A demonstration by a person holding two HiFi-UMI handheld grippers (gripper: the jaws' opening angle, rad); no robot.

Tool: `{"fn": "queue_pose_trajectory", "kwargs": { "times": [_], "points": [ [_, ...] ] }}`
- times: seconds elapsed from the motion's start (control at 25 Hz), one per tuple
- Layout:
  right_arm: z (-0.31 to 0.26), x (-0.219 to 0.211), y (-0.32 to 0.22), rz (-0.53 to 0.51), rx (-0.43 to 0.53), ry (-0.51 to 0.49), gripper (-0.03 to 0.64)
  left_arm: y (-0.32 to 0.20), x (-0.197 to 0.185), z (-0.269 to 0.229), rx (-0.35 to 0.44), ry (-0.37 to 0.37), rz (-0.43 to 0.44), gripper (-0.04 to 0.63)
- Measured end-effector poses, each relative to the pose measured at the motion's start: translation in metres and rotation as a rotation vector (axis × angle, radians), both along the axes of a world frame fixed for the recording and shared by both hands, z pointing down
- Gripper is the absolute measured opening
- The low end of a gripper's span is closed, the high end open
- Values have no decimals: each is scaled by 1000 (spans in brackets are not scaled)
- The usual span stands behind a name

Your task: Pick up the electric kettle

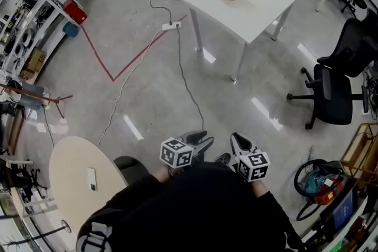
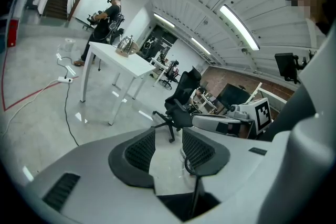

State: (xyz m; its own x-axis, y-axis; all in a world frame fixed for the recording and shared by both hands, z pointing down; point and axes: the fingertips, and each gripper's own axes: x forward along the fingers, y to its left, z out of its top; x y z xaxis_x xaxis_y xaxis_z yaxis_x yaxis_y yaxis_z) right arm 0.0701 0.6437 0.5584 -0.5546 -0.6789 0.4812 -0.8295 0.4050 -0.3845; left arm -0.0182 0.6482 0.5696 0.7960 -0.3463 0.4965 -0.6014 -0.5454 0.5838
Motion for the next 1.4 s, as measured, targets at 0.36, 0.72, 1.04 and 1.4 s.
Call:
{"fn": "queue_pose_trajectory", "kwargs": {
  "times": [0.36, 0.72, 1.04, 1.4],
  "points": [
    [-23, -41, -53, 23, 45, 40, 34, -51, -48, -13, 29, 57, -45, 175],
    [-19, -127, -104, -50, 37, 170, 34, -121, -131, -14, -24, 181, -113, 173],
    [-7, -166, -130, -54, -22, 234, 34, -149, -169, 8, -25, 157, -69, 172],
    [6, -160, -164, -72, -36, 220, 34, -171, -155, 23, -36, 121, -44, 172]
  ]
}}
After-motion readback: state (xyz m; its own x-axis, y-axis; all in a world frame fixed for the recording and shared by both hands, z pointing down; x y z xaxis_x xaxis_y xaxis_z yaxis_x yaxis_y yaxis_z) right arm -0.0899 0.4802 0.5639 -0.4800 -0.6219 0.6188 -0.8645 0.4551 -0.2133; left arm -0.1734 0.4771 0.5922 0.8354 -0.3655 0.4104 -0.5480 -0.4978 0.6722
